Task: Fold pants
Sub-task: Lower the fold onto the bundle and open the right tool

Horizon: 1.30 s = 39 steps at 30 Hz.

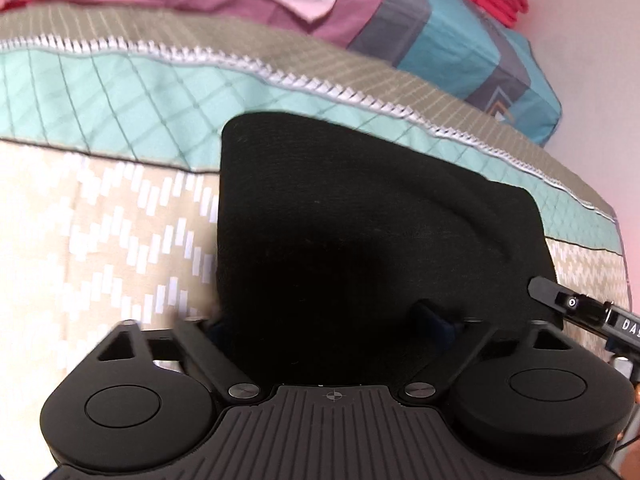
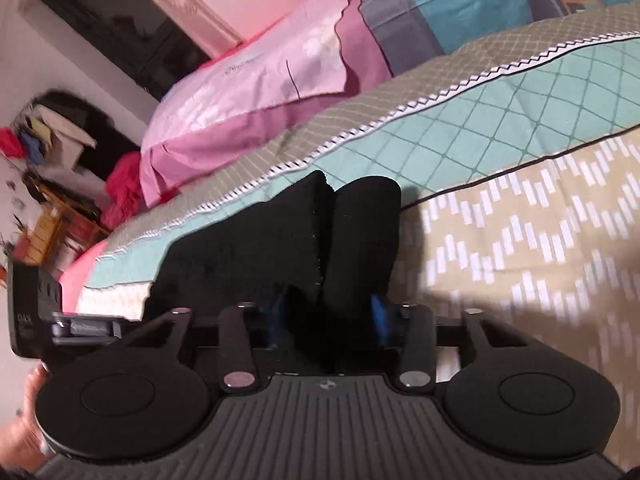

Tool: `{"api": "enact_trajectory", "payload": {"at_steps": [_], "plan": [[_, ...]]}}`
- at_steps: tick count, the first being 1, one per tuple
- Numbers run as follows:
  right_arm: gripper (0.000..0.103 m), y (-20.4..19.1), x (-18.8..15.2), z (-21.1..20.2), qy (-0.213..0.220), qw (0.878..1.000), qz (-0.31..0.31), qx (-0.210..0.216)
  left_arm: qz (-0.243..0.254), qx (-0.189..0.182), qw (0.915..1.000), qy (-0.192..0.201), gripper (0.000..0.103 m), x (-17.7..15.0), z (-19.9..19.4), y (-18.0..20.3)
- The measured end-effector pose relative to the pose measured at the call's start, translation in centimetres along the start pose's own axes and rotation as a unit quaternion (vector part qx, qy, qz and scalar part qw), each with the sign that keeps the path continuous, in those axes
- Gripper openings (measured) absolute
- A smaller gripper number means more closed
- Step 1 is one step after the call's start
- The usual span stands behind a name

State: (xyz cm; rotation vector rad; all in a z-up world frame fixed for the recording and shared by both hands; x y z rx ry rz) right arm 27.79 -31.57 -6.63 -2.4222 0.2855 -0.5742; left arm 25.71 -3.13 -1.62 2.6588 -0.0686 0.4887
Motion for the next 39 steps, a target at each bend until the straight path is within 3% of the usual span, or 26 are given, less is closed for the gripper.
{"api": "enact_trajectory", "payload": {"at_steps": [3, 8, 12, 15, 16, 18, 20, 21, 22, 23, 24, 26, 29, 32, 33, 36, 39], "plan": [[0.035, -0.6, -0.6, -2.6, 0.016, 0.999, 0.026, 0.026, 0.041, 0.012, 0.9989, 0.021, 0.103, -1.0, -2.2, 2.0], [0.033, -2.8, -4.1, -8.3, 0.036, 0.998, 0.043, 0.035, 0.062, -0.024, 0.9971, 0.038, 0.103, -4.1, -7.4, 4.2], [0.033, -4.3, -8.8, -14.2, 0.052, 0.996, 0.061, 0.044, 0.094, -0.04, 0.9937, 0.046, 0.103, -8.7, -12.2, 5.8], [0.034, -4.7, -12.8, -17.5, 0.056, 0.995, 0.073, 0.037, 0.126, -0.046, 0.9907, 0.027, 0.103, -13.1, -13.8, 6.4], [0.035, -4.5, -14.2, -18.0, 0.054, 0.996, 0.072, 0.027, 0.133, -0.045, 0.99, 0.016, 0.103, -14.6, -13.7, 6.4], [0.047, -3.2, -17.0, -17.8, 0.036, 0.996, 0.076, -0.018, 0.153, -0.028, 0.9876, -0.022, 0.103, -17.4, -11.9, 5.8], [0.049, -1.5, -19.0, -16.7, 0.002, 0.988, 0.087, -0.128, 0.156, 0.015, 0.9851, -0.071, 0.103, -19.6, -9.3, 4.8], [0.049, -1.3, -19.5, -16.6, 0.004, 0.983, 0.081, -0.163, 0.16, 0.039, 0.9825, -0.087, 0.103, -20.3, -8.3, 4.3], [0.05, -1.6, -19.6, -17.0, 0.019, 0.982, 0.071, -0.174, 0.161, 0.041, 0.9828, -0.081, 0.103, -20.6, -8.1, 3.9], [0.059, -2.2, -19.6, -17.5, 0.04, 0.981, 0.064, -0.177, 0.157, 0.036, 0.9843, -0.073, 0.103, -20.6, -8.4, 3.8], [0.078, -3.1, -19.4, -17.8, 0.061, 0.981, 0.052, -0.176, 0.155, 0.036, 0.9847, -0.072, 0.103, -20.5, -8.6, 3.9], [0.091, -5.3, -18.6, -17.6, 0.087, 0.98, 0.009, -0.181, 0.16, 0.05, 0.9836, -0.066, 0.103, -20.2, -8.6, 4.3], [0.092, -8.1, -17.8, -15.1, 0.085, 0.976, -0.062, -0.189, 0.178, 0.078, 0.9791, -0.059, 0.103, -20.3, -7.9, 5.1], [0.089, -7.0, -18.7, -12.1, 0.04, 0.973, -0.086, -0.211, 0.193, 0.097, 0.9753, -0.049, 0.103, -20.7, -7.7, 5.2], [0.089, -5.6, -18.9, -11.6, 0.023, 0.971, -0.07, -0.227, 0.194, 0.101, 0.9745, -0.047, 0.103, -20.7, -7.7, 5.2], [0.089, -2.6, -19.3, -14.4, 0.045, 0.976, 0.053, -0.206, 0.193, 0.105, 0.9744, -0.046, 0.103, -20.7, -7.6, 5.3], [0.092, -3.0, -20.7, -16.3, 0.039, 0.979, 0.069, -0.187, 0.188, 0.108, 0.9753, -0.042, 0.103, -20.8, -7.5, 5.4]]}}
Point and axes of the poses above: each gripper's, at about its wrist camera, not at the fingertips, and z roughly the way its jaws point, y to its right, x to its top, the point moved 3 cm from there along z, roughly the way its jaws point
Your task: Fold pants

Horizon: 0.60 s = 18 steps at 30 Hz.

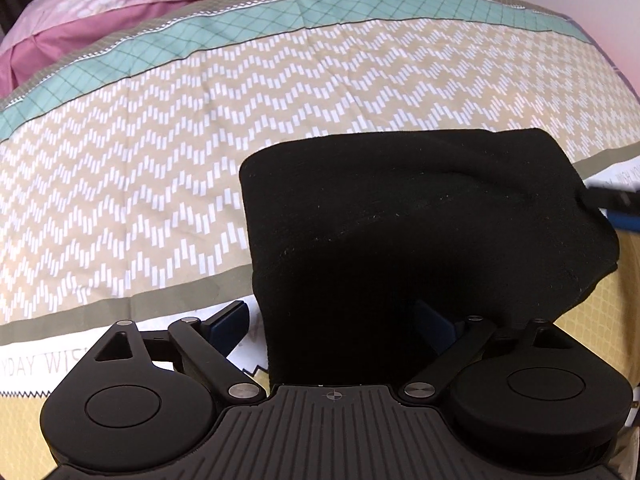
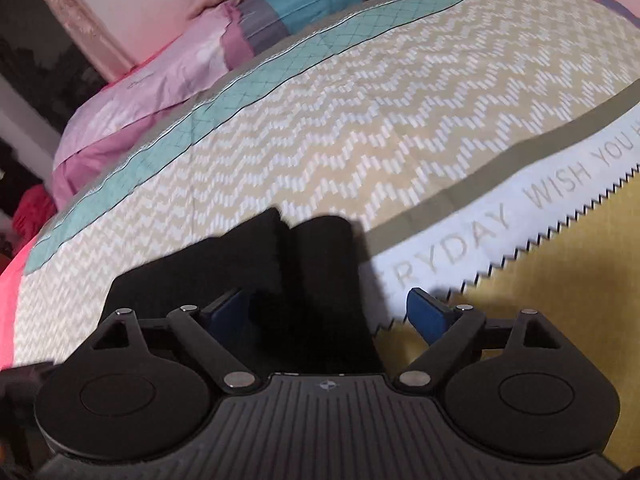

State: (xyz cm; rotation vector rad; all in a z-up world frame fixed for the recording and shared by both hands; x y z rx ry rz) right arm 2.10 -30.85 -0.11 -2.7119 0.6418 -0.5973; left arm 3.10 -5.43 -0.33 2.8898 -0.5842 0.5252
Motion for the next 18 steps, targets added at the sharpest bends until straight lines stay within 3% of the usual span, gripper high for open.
{"api": "enact_trajectory", "payload": {"at_steps": [3, 8, 12, 18], "plan": [[0.093, -0.6, -2.3, 0.6, -0.035, 0.998, -0.048, -0.004, -0.006, 0.004, 1.0, 0.001, 0.103, -0.4, 0.0, -0.3], [0.094, 2.7, -3.3, -1.3, -0.029, 0.999, 0.024, -0.002, -0.011, 0.006, 0.9999, 0.003, 0.103, -2.2, -2.0, -0.5], [0.093, 3.2, -4.8, -2.2, -0.038, 0.997, -0.01, -0.067, -0.007, 0.014, 0.9998, 0.008, 0.103, -4.4, -4.0, -0.7], [0.093, 2.4, -6.2, -4.5, -0.028, 0.996, -0.001, -0.083, -0.002, 0.025, 0.9996, -0.008, 0.103, -7.7, -5.8, -0.8]]}}
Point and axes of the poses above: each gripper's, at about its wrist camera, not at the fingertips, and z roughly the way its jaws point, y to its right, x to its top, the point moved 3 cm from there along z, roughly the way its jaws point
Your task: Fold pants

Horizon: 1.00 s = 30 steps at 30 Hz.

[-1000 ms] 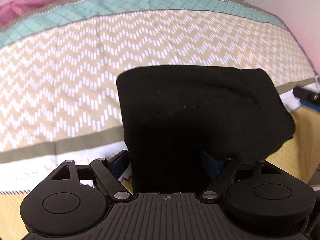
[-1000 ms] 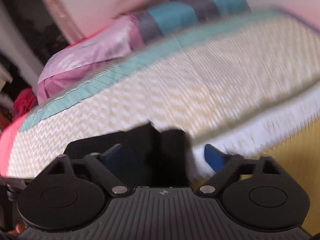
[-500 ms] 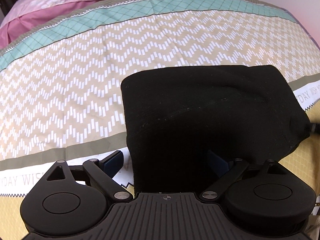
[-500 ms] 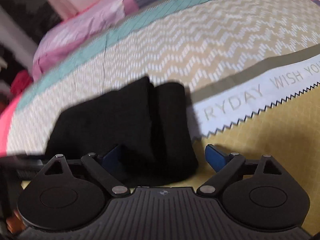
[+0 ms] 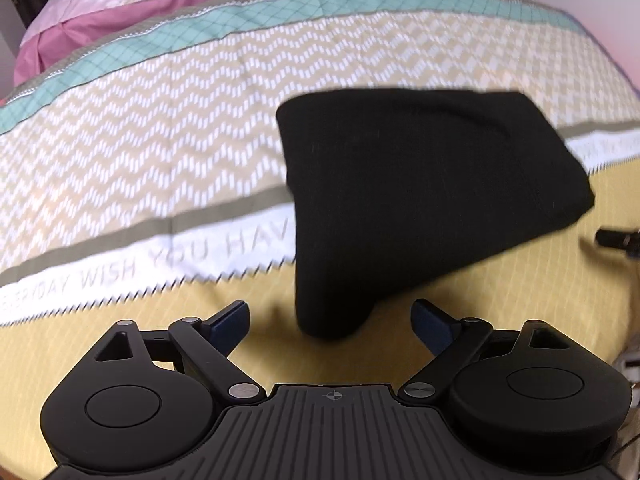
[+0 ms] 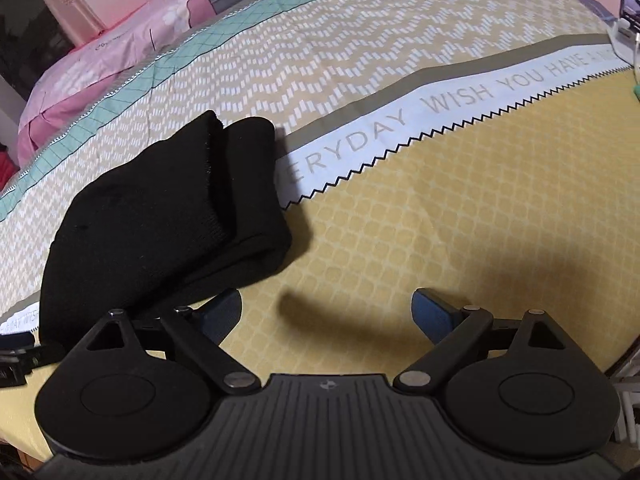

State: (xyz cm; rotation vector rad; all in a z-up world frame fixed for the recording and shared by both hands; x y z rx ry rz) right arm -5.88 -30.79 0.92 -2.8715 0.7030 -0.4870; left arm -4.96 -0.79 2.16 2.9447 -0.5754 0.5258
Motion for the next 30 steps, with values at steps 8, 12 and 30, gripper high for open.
{"api": "enact_trajectory", "payload": {"at_steps": [8, 12, 30], "plan": [[0.094, -3.3, -2.2, -1.5, 0.009, 0.999, -0.044, -0.002, -0.005, 0.038, 0.9992, -0.008, 0.103, -0.6, 0.1, 0.1], [0.094, -5.5, -3.2, -2.2, 0.014, 0.997, -0.072, 0.007, -0.009, 0.058, 0.9982, -0.006, 0.103, -0.4, 0.1, -0.1], [0.094, -9.6, -4.4, -2.4, 0.011, 0.993, -0.112, 0.032, -0.016, 0.066, 0.9977, -0.001, 0.103, -0.6, 0.1, -0.5]]}}
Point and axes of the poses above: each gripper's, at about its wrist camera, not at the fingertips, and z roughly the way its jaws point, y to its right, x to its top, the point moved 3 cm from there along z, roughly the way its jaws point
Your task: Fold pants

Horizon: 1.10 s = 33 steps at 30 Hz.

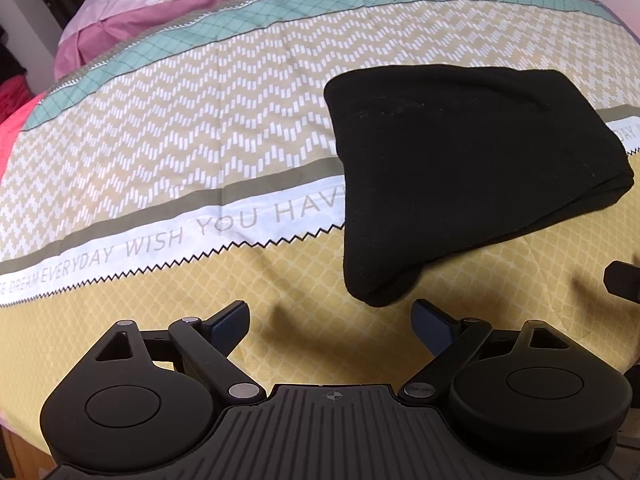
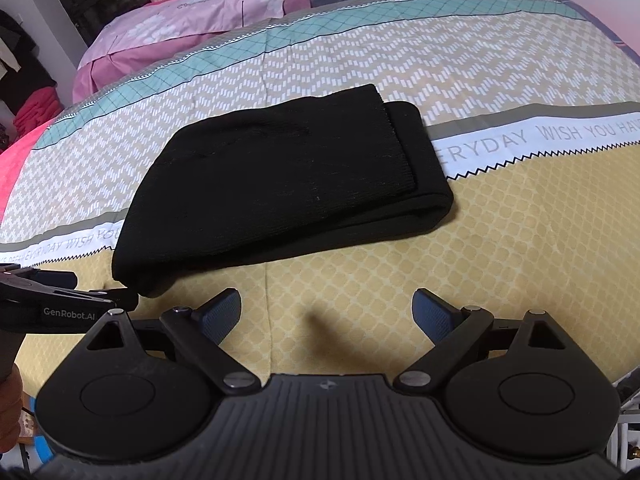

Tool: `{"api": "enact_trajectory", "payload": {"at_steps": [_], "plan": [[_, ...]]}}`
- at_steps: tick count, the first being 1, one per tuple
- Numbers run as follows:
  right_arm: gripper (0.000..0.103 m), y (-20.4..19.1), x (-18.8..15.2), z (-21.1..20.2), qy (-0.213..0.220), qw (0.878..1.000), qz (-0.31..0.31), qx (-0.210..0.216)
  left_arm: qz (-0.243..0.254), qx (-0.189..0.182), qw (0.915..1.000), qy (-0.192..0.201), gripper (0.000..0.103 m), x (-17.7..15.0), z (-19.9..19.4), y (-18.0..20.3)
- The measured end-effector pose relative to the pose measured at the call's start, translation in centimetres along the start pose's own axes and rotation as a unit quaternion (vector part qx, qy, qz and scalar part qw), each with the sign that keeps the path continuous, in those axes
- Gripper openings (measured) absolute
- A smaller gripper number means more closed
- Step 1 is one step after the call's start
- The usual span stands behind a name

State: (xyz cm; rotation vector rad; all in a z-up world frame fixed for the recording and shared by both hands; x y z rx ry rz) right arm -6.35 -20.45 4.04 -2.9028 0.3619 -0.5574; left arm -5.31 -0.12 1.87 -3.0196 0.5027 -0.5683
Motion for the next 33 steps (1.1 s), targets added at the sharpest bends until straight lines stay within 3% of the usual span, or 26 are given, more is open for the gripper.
{"api": "enact_trajectory", "payload": {"at_steps": [33], "plan": [[0.094, -0.8, 0.2, 1.6, -0.025, 1.0, 0.001, 0.014, 0.007, -0.005, 0.9998, -0.016, 0.103, 0.5, 1.1, 0.5]]}}
Point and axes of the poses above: each gripper's, at about its wrist camera, not at the fingertips, and z roughly the way its jaws point, y to its right, x to its top, the point moved 3 cm from there along z, roughly the way its jaws point
